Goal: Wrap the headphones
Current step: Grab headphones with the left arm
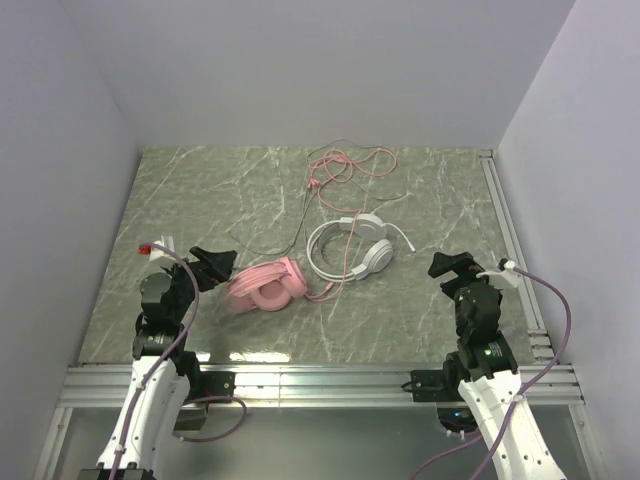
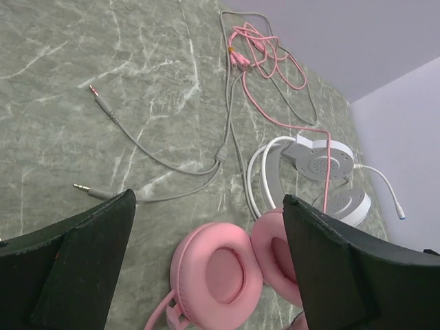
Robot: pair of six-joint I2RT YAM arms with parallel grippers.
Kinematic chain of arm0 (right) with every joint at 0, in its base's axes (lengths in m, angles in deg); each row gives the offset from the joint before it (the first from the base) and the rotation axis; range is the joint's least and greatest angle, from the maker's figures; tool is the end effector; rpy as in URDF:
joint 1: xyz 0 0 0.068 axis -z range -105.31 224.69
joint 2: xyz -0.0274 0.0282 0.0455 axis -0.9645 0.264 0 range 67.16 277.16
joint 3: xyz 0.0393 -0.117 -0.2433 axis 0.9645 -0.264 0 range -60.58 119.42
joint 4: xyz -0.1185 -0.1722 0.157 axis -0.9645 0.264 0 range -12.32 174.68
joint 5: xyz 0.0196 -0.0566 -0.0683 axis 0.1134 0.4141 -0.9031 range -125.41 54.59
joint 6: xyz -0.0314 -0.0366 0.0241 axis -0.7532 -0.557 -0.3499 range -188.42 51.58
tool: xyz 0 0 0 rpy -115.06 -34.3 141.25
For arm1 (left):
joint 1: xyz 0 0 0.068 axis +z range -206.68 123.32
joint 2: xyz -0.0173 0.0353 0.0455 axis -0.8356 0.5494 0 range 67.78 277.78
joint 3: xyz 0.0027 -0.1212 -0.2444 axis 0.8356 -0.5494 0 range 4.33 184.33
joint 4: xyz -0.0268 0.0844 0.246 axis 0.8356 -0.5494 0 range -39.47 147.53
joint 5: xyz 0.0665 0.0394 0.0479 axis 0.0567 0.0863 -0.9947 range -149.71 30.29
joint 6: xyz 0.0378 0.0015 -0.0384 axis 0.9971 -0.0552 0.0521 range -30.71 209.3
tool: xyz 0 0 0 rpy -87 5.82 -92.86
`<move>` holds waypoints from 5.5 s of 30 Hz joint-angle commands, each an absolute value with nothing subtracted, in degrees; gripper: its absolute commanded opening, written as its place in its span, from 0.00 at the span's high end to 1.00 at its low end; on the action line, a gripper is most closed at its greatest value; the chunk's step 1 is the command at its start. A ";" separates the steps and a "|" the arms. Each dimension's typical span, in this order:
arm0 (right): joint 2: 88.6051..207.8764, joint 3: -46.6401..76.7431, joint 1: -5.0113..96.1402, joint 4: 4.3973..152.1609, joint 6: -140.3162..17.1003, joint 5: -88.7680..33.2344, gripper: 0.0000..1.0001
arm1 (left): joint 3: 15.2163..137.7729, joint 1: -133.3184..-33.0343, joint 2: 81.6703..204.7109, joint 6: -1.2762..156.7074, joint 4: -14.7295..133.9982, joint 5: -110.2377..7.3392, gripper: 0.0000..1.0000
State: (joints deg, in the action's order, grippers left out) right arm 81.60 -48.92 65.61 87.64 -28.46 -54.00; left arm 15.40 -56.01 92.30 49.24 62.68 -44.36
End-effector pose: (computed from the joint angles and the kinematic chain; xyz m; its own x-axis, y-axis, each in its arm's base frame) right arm 0.1173 0.0073 0.2036 -0.0657 0.6059 -0.7928 0.2606 0.7774 0.5726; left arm 0.1394 -0.0080 0.2088 -0.2717 -0.6238 -0.7329 0.0991 0.7393 -0.6660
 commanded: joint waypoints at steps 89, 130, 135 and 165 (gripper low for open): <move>85.70 -47.93 65.81 85.33 -27.99 -53.95 0.03 | 47.49 -52.81 82.46 16.08 7.35 -27.28 0.01; 85.62 -47.66 65.81 86.12 -27.82 -54.22 0.03 | 59.34 -59.67 140.29 29.61 43.47 -51.88 0.01; 86.05 -47.84 65.73 85.68 -27.99 -53.87 0.04 | 58.74 -59.14 135.39 32.34 37.77 -54.26 0.01; 86.76 -47.66 65.81 85.42 -28.17 -53.60 0.04 | 51.97 -58.61 127.46 15.65 29.04 -42.40 0.01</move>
State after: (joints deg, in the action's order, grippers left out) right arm 86.54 -48.92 65.61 87.29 -27.60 -53.73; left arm 53.01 -58.74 127.12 20.06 24.17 -46.04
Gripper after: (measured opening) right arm 0.958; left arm 0.994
